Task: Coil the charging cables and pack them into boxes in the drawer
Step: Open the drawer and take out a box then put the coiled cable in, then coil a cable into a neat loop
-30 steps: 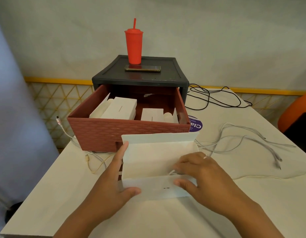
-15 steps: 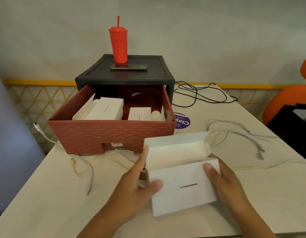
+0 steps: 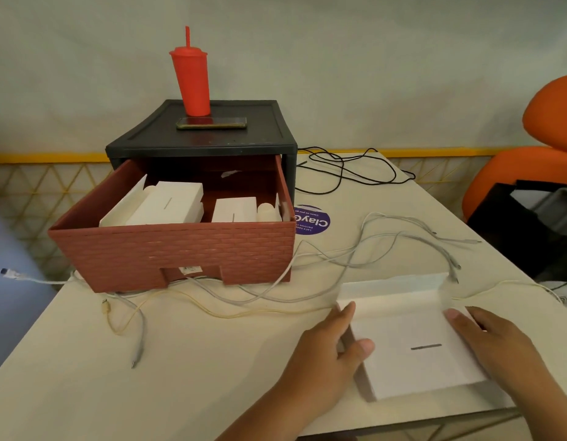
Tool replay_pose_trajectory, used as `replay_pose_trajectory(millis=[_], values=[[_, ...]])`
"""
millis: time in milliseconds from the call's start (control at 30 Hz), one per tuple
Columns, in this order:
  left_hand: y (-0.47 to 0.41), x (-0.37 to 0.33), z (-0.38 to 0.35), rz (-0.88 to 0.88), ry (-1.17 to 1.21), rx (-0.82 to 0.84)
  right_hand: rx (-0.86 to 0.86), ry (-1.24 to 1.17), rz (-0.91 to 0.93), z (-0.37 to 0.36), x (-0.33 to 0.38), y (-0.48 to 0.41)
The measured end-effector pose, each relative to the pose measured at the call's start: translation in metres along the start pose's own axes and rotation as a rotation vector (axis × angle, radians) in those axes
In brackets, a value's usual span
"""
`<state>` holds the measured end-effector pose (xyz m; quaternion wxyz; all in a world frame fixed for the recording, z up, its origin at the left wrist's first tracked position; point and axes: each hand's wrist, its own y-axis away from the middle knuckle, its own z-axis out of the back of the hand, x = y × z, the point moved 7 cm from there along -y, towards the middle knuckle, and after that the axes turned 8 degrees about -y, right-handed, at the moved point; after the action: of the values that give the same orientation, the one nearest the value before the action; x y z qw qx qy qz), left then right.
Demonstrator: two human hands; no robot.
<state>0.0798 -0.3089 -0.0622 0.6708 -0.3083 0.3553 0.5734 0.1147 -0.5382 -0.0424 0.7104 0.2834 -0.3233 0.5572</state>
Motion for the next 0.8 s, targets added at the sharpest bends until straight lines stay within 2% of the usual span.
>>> replay_pose_trajectory(millis=[200, 300, 367, 467, 533, 633, 700, 800], values=[[0.004, 0.004, 0.014, -0.001, -0.098, -0.055, -0.005, 0.146, -0.049, 0.005, -0.007, -0.009], [0.01, 0.014, 0.038, 0.017, -0.089, -0.139, -0.009, 0.233, -0.06, 0.004, -0.01, -0.013], [0.016, 0.023, 0.061, 0.026, -0.081, -0.223, -0.102, 0.244, -0.04, 0.01, -0.006, -0.013], [0.026, 0.04, 0.105, 0.055, -0.122, -0.388, -0.281, 0.139, 0.162, 0.016, 0.033, 0.002], [0.036, 0.053, 0.137, 0.084, -0.227, -0.501, -0.294, 0.089, 0.341, 0.008, 0.071, 0.02], [0.056, 0.075, 0.18, 0.191, -0.377, -0.674, -0.118, 0.036, 0.539, -0.034, 0.125, 0.051], [0.071, 0.09, 0.202, 0.274, -0.482, -0.762, 0.062, 0.07, 0.649, -0.073, 0.149, 0.065], [0.084, 0.115, 0.218, 0.39, -0.586, -0.744, 0.307, 0.249, 0.72, -0.133, 0.163, 0.076]])
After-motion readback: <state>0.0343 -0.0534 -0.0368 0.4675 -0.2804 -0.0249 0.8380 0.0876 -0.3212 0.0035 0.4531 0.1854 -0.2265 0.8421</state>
